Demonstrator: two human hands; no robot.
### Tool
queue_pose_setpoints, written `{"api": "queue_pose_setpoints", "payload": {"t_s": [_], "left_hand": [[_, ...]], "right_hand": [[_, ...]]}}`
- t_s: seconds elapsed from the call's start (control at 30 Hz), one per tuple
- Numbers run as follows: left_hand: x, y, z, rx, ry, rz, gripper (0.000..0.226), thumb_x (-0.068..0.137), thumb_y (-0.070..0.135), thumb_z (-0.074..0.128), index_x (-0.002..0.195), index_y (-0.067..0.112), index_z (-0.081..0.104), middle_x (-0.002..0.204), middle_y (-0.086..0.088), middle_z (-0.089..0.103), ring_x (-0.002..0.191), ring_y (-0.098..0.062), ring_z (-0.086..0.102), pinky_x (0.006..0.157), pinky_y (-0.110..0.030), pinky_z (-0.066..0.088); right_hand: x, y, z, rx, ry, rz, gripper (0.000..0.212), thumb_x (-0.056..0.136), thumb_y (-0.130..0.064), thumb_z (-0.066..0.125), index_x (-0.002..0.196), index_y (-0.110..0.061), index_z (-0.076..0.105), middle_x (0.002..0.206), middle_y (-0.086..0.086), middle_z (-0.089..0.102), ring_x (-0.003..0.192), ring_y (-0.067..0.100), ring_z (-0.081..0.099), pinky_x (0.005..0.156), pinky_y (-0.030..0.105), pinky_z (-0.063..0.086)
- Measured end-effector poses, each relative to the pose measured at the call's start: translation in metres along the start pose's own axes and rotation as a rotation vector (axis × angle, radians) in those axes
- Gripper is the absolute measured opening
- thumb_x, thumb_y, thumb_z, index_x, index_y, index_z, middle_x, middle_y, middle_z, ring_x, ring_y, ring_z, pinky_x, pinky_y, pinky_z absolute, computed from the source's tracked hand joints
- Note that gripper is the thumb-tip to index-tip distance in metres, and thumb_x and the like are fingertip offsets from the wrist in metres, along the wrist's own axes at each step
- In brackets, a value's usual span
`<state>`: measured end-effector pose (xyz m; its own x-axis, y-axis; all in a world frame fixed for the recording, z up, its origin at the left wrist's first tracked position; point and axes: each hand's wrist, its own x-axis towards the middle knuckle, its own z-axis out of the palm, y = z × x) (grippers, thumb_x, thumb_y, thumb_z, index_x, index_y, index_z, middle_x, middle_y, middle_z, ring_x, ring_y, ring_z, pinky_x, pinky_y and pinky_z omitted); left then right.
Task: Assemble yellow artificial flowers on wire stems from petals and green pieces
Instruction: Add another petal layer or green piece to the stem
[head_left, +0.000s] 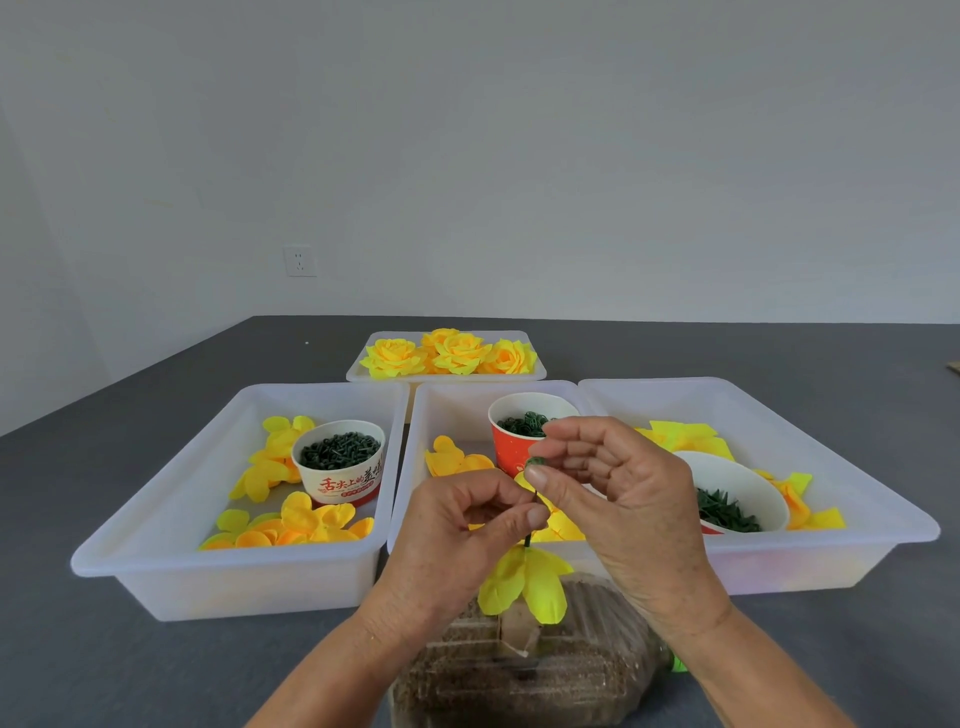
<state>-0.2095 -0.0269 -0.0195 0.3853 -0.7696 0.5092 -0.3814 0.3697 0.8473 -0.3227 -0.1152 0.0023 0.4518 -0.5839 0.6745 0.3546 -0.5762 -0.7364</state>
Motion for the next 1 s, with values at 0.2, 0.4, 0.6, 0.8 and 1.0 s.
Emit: {"api": "queue_pose_setpoints", "payload": {"t_s": [0.2, 0.4, 0.6, 0.8, 1.0], "left_hand": [[0.0, 0.001, 0.001, 0.004, 0.002, -0.001, 0.01, 0.071, 0.026, 0.07, 0.071, 0.016, 0.072, 0.069, -0.005, 0.07, 0.066, -0.013, 0.062, 0.067, -0.03, 0.052], [0.0, 0.001, 0.0, 0.003, -0.005, 0.011, 0.009, 0.072, 0.024, 0.07, 0.07, 0.015, 0.071, 0.067, -0.005, 0.069, 0.065, -0.012, 0.061, 0.065, -0.026, 0.05], [0.0, 0.002, 0.0, -0.008, -0.009, 0.007, 0.006, 0.072, 0.024, 0.069, 0.067, 0.023, 0.072, 0.065, 0.0, 0.068, 0.064, -0.009, 0.061, 0.064, -0.024, 0.048], [-0.001, 0.004, 0.0, 0.008, -0.006, 0.002, 0.007, 0.073, 0.025, 0.068, 0.067, 0.022, 0.072, 0.064, 0.001, 0.068, 0.063, -0.008, 0.06, 0.063, -0.021, 0.048], [-0.007, 0.006, -0.004, 0.023, 0.07, -0.061, 0.014, 0.069, 0.026, 0.08, 0.078, 0.017, 0.073, 0.076, -0.003, 0.072, 0.074, -0.017, 0.067, 0.07, -0.024, 0.053]], "right_hand": [[-0.001, 0.0, 0.001, 0.069, 0.051, 0.013, 0.026, 0.065, -0.017, 0.075, 0.087, -0.026, 0.065, 0.082, -0.007, 0.072, 0.075, 0.006, 0.068, 0.068, 0.014, 0.052], [-0.003, 0.002, 0.001, 0.035, 0.026, -0.009, 0.027, 0.066, -0.016, 0.076, 0.087, -0.029, 0.065, 0.081, -0.007, 0.072, 0.074, 0.009, 0.069, 0.068, 0.017, 0.053], [-0.006, 0.006, 0.001, 0.031, 0.024, 0.003, 0.029, 0.067, -0.013, 0.077, 0.089, -0.027, 0.066, 0.083, -0.007, 0.073, 0.076, 0.009, 0.069, 0.07, 0.018, 0.054], [-0.008, 0.01, -0.001, 0.014, 0.019, 0.02, 0.036, 0.068, -0.002, 0.079, 0.088, -0.029, 0.067, 0.083, -0.007, 0.073, 0.077, 0.01, 0.069, 0.071, 0.02, 0.055], [-0.012, 0.01, -0.001, 0.051, 0.006, 0.073, 0.026, 0.065, -0.011, 0.079, 0.084, -0.026, 0.068, 0.08, -0.004, 0.073, 0.074, 0.011, 0.069, 0.07, 0.022, 0.055]]}}
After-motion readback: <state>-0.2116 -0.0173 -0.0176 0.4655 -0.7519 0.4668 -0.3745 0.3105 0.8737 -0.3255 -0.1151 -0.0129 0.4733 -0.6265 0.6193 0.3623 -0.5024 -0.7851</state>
